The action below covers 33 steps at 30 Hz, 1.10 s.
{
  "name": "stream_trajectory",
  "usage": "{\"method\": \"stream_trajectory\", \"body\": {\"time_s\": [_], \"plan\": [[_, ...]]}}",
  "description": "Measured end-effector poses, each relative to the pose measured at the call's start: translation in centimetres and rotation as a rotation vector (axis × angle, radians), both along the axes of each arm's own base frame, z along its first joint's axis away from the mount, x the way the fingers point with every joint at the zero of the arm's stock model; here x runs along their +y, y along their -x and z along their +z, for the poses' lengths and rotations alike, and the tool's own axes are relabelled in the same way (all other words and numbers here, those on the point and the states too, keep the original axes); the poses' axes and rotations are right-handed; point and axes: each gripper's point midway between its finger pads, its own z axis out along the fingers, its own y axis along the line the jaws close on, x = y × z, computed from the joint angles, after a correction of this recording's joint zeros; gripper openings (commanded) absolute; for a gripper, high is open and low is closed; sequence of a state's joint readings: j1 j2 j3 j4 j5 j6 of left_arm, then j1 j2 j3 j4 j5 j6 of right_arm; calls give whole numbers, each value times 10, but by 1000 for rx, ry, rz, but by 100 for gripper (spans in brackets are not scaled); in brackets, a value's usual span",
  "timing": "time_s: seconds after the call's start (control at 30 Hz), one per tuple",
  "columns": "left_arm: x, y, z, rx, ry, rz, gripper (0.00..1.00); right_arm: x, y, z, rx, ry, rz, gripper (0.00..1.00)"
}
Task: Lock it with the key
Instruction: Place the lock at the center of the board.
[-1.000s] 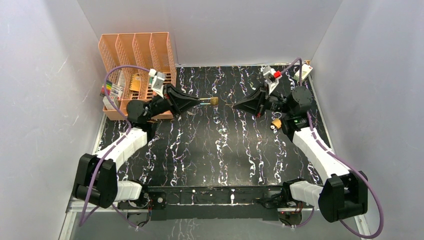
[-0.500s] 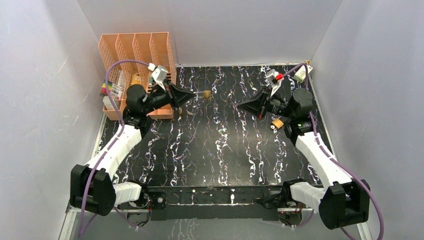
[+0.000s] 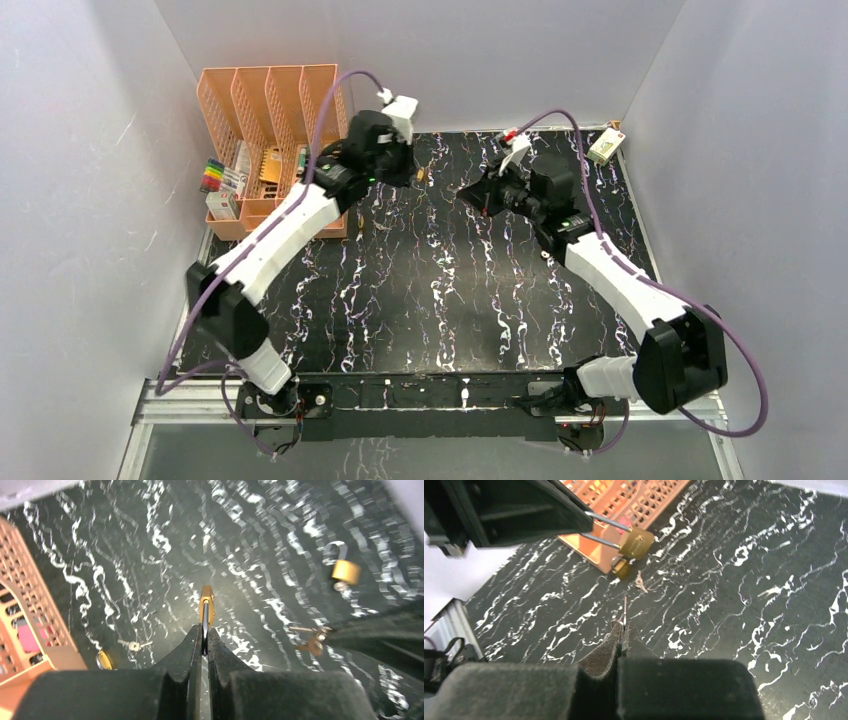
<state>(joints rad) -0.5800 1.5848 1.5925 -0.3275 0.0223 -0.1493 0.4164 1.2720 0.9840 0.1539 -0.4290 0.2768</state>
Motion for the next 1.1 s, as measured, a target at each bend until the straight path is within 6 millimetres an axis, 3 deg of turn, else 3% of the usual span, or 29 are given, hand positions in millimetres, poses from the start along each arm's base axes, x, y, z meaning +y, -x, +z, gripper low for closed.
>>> {"method": "stream_trajectory", "body": {"time_s": [0.1, 0.27, 0.43, 0.57, 0.7, 0.97, 1.1], "plan": [[-5, -12, -41, 102, -138, 72, 0, 4, -13, -22, 44, 34, -41, 0], [14, -29, -120, 297, -376, 237, 0, 7, -31, -59, 120, 68, -85, 0], [32, -24, -166, 431, -515, 334, 0, 11, -41, -87, 175, 82, -96, 0], [39, -14, -174, 491, -550, 378, 0, 13, -44, -99, 196, 91, -95, 0], [38, -13, -173, 505, -526, 406, 0, 14, -47, -94, 174, 79, -92, 0], [20, -17, -174, 516, -434, 392, 0, 15, -46, -98, 165, 74, -84, 0], [18, -17, -186, 539, -439, 391, 0, 16, -45, -101, 172, 75, -77, 0]]}}
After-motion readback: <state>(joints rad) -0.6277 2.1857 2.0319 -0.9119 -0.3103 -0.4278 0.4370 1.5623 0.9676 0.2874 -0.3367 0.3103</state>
